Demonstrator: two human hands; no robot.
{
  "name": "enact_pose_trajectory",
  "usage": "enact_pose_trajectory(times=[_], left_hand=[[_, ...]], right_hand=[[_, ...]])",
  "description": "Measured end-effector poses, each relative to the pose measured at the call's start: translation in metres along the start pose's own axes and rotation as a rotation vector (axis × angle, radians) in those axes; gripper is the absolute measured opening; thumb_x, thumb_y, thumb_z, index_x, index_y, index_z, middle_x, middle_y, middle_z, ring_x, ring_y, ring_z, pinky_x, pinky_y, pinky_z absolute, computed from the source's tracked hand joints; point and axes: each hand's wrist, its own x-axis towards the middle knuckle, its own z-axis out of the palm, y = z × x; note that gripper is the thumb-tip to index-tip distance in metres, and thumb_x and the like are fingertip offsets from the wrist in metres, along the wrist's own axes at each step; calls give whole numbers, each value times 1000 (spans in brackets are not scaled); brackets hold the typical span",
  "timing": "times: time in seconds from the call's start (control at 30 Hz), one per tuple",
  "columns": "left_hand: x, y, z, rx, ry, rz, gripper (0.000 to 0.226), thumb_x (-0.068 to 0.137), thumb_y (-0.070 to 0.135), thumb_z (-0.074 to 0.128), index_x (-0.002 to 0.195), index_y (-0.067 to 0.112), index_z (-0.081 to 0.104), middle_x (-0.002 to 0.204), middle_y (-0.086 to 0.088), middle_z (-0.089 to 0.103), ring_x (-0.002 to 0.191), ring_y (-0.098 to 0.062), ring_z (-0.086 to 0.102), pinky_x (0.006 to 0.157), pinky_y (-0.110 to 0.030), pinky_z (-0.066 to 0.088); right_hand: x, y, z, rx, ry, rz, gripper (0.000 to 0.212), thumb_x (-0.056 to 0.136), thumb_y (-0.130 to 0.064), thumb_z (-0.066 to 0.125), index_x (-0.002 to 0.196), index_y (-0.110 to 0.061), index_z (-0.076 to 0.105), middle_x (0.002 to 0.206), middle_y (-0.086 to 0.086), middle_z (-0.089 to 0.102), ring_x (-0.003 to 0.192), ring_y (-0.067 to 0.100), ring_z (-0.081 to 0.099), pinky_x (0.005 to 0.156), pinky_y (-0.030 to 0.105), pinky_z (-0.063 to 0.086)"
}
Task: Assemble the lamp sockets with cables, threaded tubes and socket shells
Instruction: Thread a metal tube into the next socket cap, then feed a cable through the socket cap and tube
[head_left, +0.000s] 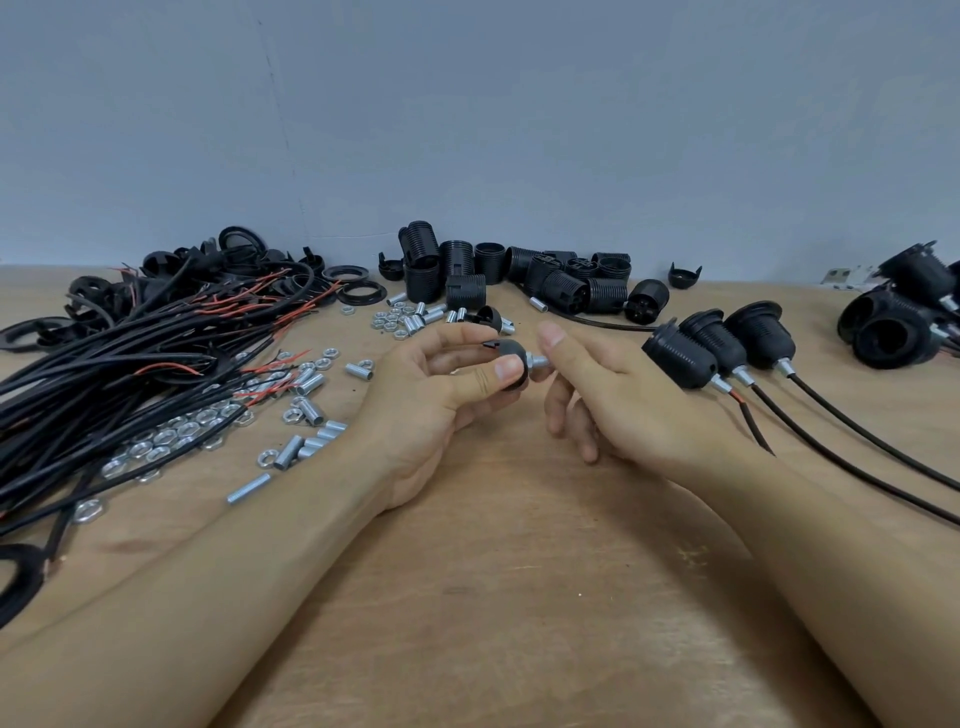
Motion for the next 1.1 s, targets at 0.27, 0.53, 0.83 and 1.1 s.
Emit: enact_pose_trajectory(times=[0.27, 0.53, 0.83, 1.1], left_hand=[[-5, -1, 3, 425, 21, 293, 34, 71, 3, 82, 96, 14, 62, 104, -2, 74, 91, -20, 74, 84, -31, 58], [-11, 15, -5, 885, -36, 563, 38, 79, 21, 83, 105, 29, 57, 101, 12, 71, 94, -5, 68, 80, -20, 54], [8, 82, -118, 1719, 928, 156, 33, 89, 12, 62, 121, 17, 67, 120, -19, 65, 118, -43, 51, 96, -50, 39], [14, 76, -131, 1674, 1007, 78, 34, 83, 5, 65, 110, 25, 72, 114, -14, 68, 118, -40, 48, 99, -47, 32]], right_hand=[[1, -3, 7, 134, -29, 99, 41, 104, -39, 39, 69, -18, 40, 47, 1, 46, 35, 14, 39, 34, 16, 26], [2, -8, 6, 436, -36, 245, 47, 101, -37, 44, 58, -20, 46, 45, 2, 42, 33, 14, 32, 34, 16, 20], [3, -2, 4, 301, 1, 245, 36, 100, -42, 50, 85, -12, 60, 57, 1, 55, 41, 14, 44, 35, 20, 28], [2, -3, -2, 356, 21, 250, 33, 102, -38, 47, 88, -10, 57, 57, 3, 55, 41, 13, 44, 33, 20, 31]])
